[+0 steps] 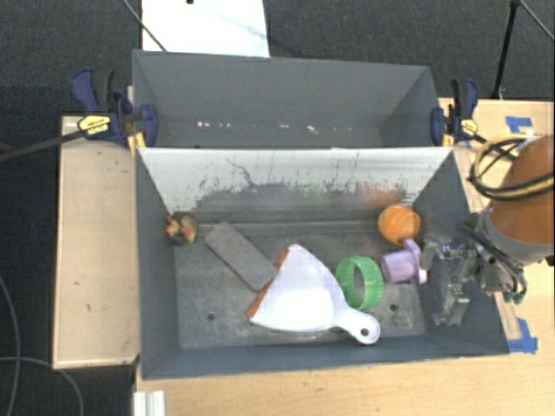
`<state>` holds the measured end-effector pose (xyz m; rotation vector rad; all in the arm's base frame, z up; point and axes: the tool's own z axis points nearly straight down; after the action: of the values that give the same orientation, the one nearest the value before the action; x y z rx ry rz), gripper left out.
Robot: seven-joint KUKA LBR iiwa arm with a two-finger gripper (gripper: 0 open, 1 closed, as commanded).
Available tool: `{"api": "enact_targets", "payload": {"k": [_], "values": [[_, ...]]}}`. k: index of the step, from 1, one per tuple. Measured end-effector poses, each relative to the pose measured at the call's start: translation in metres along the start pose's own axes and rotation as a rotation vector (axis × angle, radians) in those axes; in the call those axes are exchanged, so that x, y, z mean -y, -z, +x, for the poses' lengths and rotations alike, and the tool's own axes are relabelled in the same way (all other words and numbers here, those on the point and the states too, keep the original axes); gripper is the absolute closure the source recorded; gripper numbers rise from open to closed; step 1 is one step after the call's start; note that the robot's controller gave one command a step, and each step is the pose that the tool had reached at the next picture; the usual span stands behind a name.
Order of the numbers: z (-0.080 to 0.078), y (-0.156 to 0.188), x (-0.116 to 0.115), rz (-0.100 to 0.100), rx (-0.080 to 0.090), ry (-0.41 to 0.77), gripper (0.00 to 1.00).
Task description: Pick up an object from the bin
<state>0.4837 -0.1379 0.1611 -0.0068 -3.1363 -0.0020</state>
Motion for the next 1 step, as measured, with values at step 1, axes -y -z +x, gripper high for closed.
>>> {"api": "enact_targets", "payload": {"k": [1], "values": [[-0.0020, 0.0042, -0.0007, 0.002, 0.008, 0.007, 0.00]]}}
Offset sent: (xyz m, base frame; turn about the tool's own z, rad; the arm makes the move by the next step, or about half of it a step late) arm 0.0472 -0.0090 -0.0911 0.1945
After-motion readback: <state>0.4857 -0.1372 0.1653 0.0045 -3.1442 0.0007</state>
